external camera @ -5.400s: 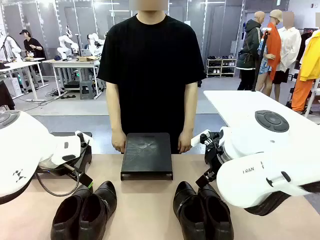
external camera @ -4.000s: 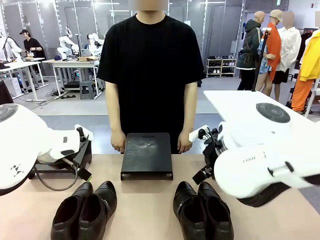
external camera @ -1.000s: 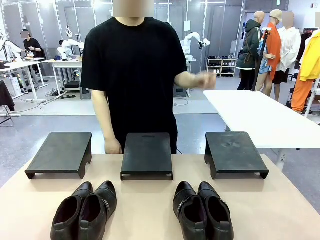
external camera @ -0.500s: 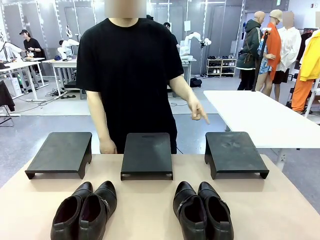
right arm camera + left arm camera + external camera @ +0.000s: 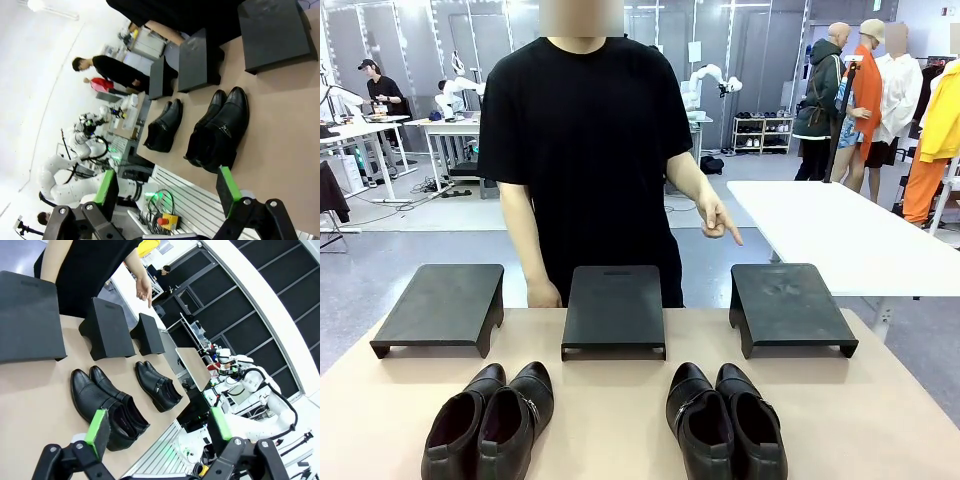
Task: Place the shoes on the stand as instructed by the person.
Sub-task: Pick up one pair of Shoes and place it on the Shoes Stand indicated by the person.
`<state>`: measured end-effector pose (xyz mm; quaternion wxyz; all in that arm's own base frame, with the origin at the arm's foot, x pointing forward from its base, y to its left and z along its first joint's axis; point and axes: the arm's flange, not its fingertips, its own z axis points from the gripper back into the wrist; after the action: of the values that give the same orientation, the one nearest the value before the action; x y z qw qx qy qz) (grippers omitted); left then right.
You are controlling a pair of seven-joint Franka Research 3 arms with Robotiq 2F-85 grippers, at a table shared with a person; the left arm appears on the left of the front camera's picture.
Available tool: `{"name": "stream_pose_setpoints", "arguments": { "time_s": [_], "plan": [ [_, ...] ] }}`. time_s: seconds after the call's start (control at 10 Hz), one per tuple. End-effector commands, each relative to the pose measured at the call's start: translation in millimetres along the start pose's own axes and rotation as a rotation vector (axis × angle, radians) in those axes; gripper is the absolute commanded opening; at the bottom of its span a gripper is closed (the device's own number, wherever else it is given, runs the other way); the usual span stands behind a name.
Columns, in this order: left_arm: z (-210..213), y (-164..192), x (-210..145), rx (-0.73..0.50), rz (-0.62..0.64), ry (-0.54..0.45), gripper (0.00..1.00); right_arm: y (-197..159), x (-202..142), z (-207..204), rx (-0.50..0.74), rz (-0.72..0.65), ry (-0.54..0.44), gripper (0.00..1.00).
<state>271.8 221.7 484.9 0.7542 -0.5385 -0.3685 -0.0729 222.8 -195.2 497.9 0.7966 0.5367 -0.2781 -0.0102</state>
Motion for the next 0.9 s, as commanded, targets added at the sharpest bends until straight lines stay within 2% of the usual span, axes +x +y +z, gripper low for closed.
{"name": "stream_pose_setpoints", "arguments": {
  "time_s": [0.0, 0.2, 0.3, 0.4, 0.6, 0.8],
  "plan": [
    [1.4, 0.7, 1.5, -0.015, -0.017, 0.000, 1.00, 37.4, 23.2, -35.3, -0.098, -0.024, 0.154, 1.00],
    [1.4, 0.7, 1.5, -0.015, -0.017, 0.000, 1.00, 77.1, 50.8, -107.8, -0.338, -0.088, 0.342, 1.00],
    [1.4, 0.7, 1.5, -0.015, -0.017, 0.000, 1.00, 89.5, 55.8, -142.9, -0.458, -0.157, 0.374, 1.00],
    [1.4, 0.7, 1.5, -0.015, -0.017, 0.000, 1.00, 99.6, 55.6, -176.4, -0.519, -0.180, 0.436, 1.00],
    [1.4, 0.7, 1.5, -0.015, -0.017, 0.000, 1.00, 103.9, 47.7, -240.4, -0.619, -0.212, 0.536, 1.00],
    [1.4, 0.7, 1.5, -0.015, -0.017, 0.000, 1.00, 86.8, 34.9, -294.7, -0.719, -0.256, 0.589, 1.00]
  ]
}}
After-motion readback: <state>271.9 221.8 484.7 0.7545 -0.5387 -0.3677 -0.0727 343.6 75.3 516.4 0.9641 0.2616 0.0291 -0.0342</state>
